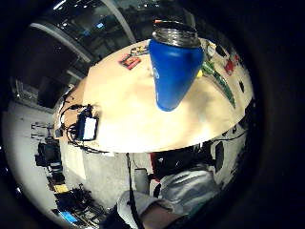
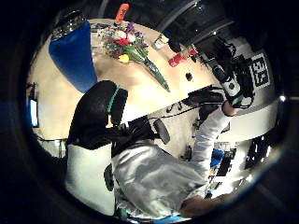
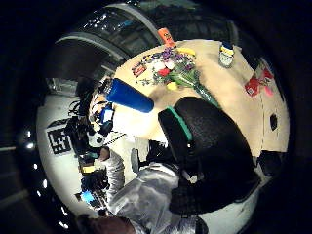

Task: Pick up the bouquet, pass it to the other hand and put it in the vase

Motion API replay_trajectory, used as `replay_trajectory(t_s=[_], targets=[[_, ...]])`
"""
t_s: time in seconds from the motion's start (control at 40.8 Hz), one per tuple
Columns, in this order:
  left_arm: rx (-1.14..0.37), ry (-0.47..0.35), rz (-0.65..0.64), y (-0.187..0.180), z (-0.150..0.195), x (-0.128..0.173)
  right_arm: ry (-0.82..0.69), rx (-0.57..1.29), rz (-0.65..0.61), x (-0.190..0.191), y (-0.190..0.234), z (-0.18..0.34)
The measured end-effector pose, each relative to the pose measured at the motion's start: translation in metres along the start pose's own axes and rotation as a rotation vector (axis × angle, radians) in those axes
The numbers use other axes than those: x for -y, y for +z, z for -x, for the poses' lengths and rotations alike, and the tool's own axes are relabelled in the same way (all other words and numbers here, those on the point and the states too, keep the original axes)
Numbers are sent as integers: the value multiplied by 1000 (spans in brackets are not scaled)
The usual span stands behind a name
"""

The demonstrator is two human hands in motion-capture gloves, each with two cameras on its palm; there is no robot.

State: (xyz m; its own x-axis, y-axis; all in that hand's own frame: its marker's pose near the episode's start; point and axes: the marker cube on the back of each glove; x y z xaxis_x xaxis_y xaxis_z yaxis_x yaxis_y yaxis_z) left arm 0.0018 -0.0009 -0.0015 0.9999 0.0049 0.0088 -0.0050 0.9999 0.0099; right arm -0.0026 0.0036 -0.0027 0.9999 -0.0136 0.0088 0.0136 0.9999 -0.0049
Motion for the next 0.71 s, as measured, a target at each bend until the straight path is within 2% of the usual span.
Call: replay_trajectory(t_s=[0.123,0.343,0.638,0.711], targets=[[11,21,-34,-11,-10,-2,-26,53,-7,-7,-6,3],[15,55,-1,-8,-16,-5,-24,74,-15,-11,-15,2],[16,30,-16,-4,-2,3,17,76,-2,-2,-32,2],[20,29,-11,-13,-4,-4,41,89,-13,-1,-37,-6]])
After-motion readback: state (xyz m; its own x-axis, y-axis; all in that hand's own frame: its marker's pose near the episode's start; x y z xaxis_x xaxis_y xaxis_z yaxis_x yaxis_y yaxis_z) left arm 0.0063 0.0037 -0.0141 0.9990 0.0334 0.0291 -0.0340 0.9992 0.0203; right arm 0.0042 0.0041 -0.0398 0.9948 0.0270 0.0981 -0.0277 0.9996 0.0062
